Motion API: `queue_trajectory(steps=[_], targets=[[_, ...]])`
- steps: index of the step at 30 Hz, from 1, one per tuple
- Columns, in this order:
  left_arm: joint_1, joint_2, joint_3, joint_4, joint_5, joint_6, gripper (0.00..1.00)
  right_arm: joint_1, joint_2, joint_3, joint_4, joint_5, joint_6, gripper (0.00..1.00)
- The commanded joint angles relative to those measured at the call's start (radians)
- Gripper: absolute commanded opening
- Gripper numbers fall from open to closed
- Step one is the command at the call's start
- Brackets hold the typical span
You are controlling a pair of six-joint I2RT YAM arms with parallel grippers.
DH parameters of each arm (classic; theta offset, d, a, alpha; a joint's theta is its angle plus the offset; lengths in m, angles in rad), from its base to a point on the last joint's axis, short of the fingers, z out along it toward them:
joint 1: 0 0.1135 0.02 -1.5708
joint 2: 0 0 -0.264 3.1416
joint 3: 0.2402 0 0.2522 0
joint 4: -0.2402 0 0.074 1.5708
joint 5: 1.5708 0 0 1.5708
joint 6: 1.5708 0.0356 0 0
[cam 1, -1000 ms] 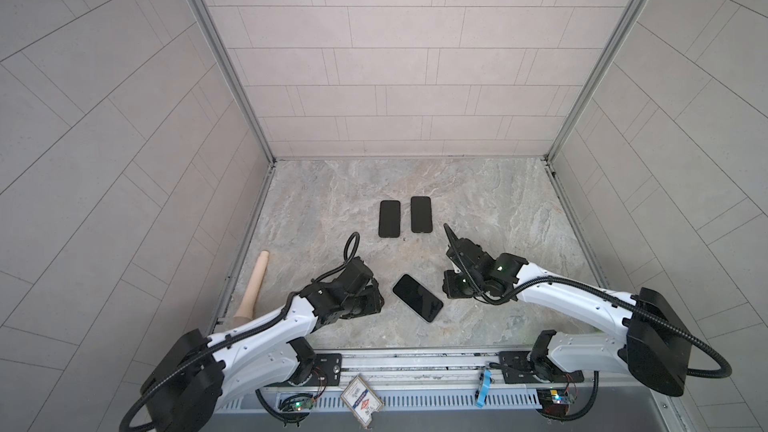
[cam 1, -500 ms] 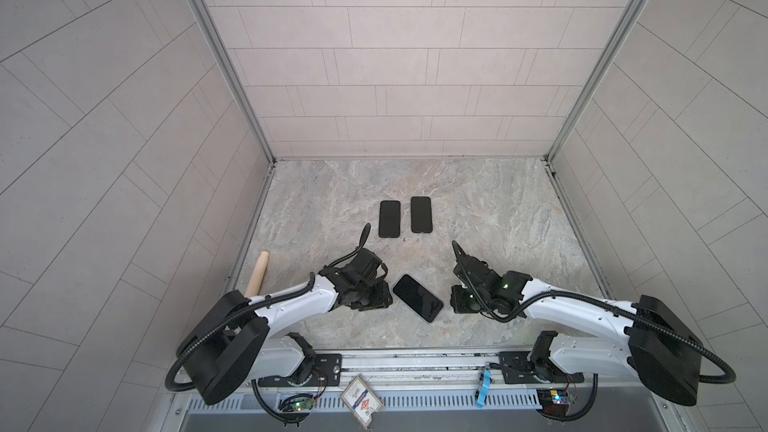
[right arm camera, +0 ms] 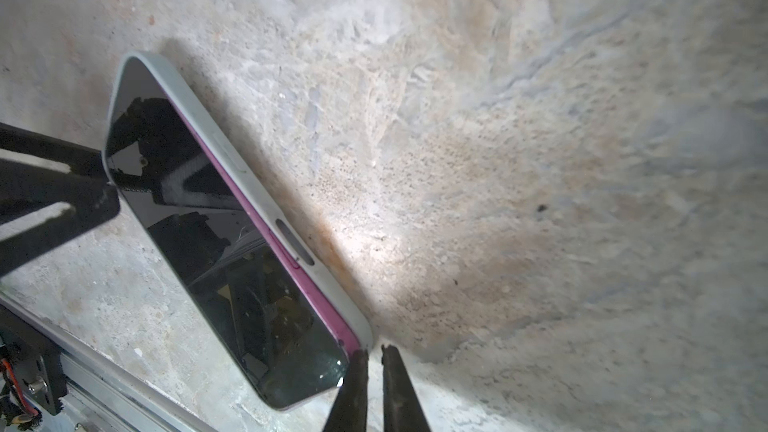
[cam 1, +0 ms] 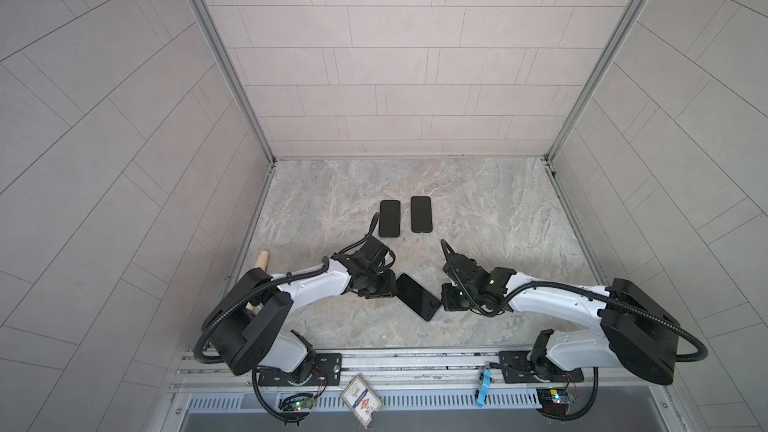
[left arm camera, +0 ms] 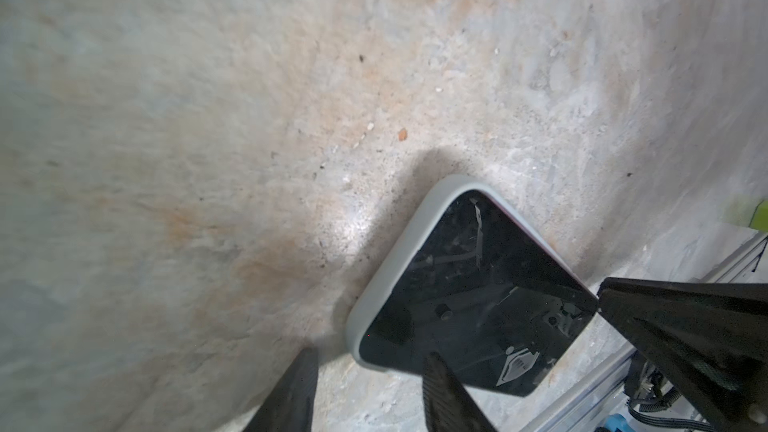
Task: Put the phone into the phone case
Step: 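Press the case corners onto the phone with both grippers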
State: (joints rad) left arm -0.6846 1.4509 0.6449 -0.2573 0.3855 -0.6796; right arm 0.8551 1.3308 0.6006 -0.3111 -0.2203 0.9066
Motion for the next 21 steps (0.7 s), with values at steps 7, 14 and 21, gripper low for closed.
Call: queue_trajectory(steps=[7, 14, 21], targets=[[0.006, 0.027, 0.011, -0.033, -0.001, 0.017, 0.48, 0.014, -0.076, -0.023, 0.034, 0.012, -0.004, 0.11], [0.008, 0.041, 0.016, -0.037, 0.003, 0.018, 0.45, 0.018, -0.037, -0.004, 0.013, 0.012, 0.0, 0.11], [0.009, 0.042, 0.016, -0.042, 0.001, 0.02, 0.45, 0.043, 0.06, 0.096, -0.086, 0.058, -0.008, 0.12]])
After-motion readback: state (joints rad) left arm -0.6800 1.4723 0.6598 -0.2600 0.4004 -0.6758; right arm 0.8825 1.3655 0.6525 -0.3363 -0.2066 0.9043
